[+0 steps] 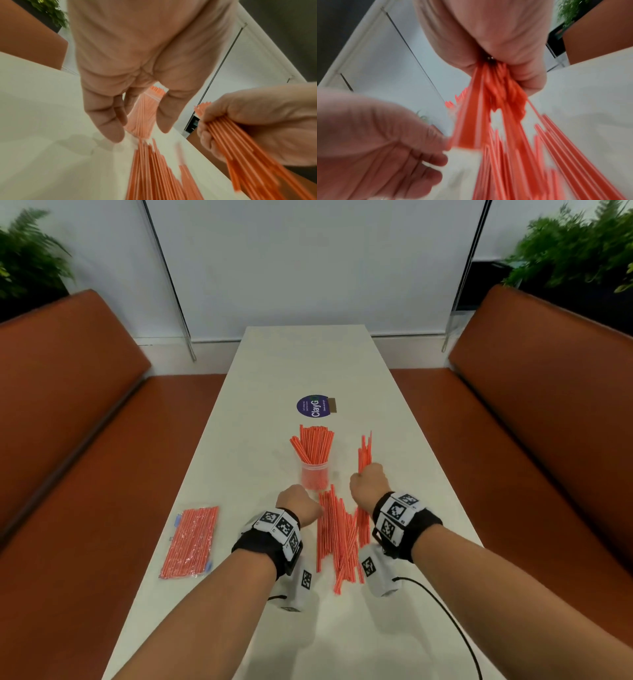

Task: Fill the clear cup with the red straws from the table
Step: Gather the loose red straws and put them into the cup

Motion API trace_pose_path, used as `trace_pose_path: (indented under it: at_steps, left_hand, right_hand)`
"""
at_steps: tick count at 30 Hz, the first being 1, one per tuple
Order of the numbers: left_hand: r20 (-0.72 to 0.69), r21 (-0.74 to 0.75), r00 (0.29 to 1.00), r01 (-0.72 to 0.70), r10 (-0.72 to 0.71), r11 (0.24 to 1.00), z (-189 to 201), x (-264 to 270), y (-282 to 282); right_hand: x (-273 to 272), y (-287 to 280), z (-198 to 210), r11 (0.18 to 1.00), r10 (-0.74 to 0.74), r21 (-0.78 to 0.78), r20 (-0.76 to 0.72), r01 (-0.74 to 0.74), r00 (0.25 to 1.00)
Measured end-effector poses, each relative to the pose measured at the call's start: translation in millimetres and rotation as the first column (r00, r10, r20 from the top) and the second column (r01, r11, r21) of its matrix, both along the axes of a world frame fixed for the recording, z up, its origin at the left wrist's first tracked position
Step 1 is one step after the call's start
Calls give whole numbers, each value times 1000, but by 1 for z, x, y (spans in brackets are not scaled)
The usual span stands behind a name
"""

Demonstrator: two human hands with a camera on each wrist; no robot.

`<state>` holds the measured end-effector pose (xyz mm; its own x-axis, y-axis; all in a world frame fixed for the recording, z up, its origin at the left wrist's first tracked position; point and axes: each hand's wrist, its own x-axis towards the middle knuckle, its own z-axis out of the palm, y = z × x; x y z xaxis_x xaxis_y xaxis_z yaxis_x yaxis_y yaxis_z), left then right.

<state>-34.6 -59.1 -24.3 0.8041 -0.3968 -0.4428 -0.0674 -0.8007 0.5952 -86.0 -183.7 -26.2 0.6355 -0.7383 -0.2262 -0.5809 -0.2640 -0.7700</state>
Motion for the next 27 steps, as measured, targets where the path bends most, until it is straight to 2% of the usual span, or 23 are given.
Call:
trace_pose_path:
  at_steps: [3, 6, 9, 12, 14, 19, 24, 27]
  left_hand:
    - [-19, -25, 998, -60, 60, 998, 12, 14, 0]
    - [18, -44, 996, -92, 93, 995, 20, 31, -6]
    - [23, -119, 994, -107, 110, 987, 20, 47, -13]
    - [14, -219, 996, -88, 93, 972, 15, 57, -21]
    - [4, -291, 995, -93, 98, 952, -2, 68, -30]
    - [-55, -433, 992, -126, 114, 893, -9, 69, -43]
    - [-106, -537, 970, -239, 217, 809, -10, 66, -48]
    - [-83, -569, 971, -230, 223, 790, -16, 68, -49]
  right_hand:
    - [16, -13, 25, 999, 18, -50, 221, -7, 975]
    - [46, -21, 51, 998, 54, -53, 444, -34, 895]
    - [74, -23, 68, 998, 64, -49, 564, -44, 823]
    - [92, -19, 70, 995, 93, -95, 620, -42, 779]
    - [98, -18, 65, 992, 93, -126, 635, -16, 767]
    - [109, -17, 43, 997, 38, -81, 648, 20, 761]
    - [111, -10, 17, 999, 45, -24, 646, -38, 762]
    - [108, -10, 10, 996, 62, 7, 656, -88, 752]
